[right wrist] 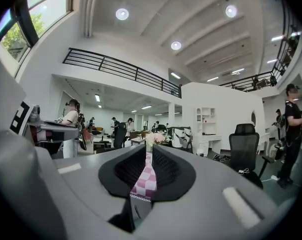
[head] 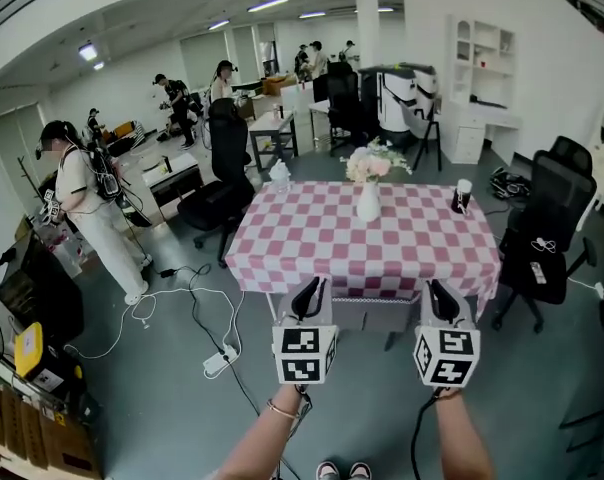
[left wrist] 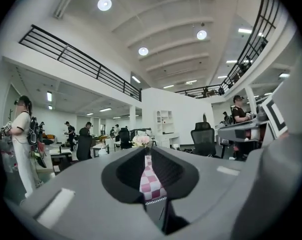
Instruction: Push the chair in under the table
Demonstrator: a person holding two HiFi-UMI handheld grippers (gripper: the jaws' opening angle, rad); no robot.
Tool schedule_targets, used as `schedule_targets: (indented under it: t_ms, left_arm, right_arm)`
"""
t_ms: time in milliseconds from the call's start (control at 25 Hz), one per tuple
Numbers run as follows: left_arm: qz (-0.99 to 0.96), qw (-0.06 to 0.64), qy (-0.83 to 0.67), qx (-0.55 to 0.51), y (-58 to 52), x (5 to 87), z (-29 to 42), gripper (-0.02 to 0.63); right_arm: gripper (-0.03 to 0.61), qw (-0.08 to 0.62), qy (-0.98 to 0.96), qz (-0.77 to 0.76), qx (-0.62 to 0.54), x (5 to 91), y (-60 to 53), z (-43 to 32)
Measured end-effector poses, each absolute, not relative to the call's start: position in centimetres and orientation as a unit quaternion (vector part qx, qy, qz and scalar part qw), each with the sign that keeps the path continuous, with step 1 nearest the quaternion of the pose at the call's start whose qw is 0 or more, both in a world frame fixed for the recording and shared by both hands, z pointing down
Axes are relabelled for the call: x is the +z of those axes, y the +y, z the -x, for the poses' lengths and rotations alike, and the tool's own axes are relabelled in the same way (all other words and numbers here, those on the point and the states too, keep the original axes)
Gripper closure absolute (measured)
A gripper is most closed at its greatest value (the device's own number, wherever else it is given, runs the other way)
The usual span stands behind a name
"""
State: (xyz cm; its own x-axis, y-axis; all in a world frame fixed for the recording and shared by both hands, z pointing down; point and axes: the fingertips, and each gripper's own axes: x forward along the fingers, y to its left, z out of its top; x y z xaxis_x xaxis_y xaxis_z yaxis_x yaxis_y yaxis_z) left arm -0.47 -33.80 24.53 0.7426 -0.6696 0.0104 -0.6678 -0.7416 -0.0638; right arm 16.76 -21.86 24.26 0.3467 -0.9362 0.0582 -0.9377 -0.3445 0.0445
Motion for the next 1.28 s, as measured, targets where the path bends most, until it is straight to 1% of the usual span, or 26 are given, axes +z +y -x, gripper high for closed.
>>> schedule_targets:
  t_ms: [40,80,120,320,520,1280]
  left_arm:
    - [0.930,0.028,0.365,-0.014,-33.5,24.5,1.0,0.588]
    - [0.928,0.029,0.370,-0.012,-33.3,24.6,1.5,0.609]
    - [0.927,0.029,0.373,-0.010,-33.0,24.7,1.9,0.614]
    - [0.925,0.028,0.378,-0.007,-31.7,25.5,3.0,0.614]
    - [0.921,0.007,0.389,-0.002,-30.9,27.0,4.3,0.614]
    - [0.916,0.004,0.401,-0.001,-31.7,27.1,4.8,0.614]
  right_arm:
    - [0.544,0.033,-0.564,-0.825,0.011,24.3,-21.2,-16.8]
    - [0.552,0.031,-0.558,-0.829,0.012,24.4,-20.5,-16.9]
    - [0.557,0.029,-0.552,-0.833,0.012,24.6,-19.9,-17.0]
    - [0.568,0.017,-0.537,-0.843,0.021,25.7,-17.3,-16.7]
    - [0.568,0.019,-0.530,-0.847,0.022,27.2,-15.7,-15.8]
    - [0.569,0.015,-0.531,-0.847,0.022,27.2,-15.8,-16.1]
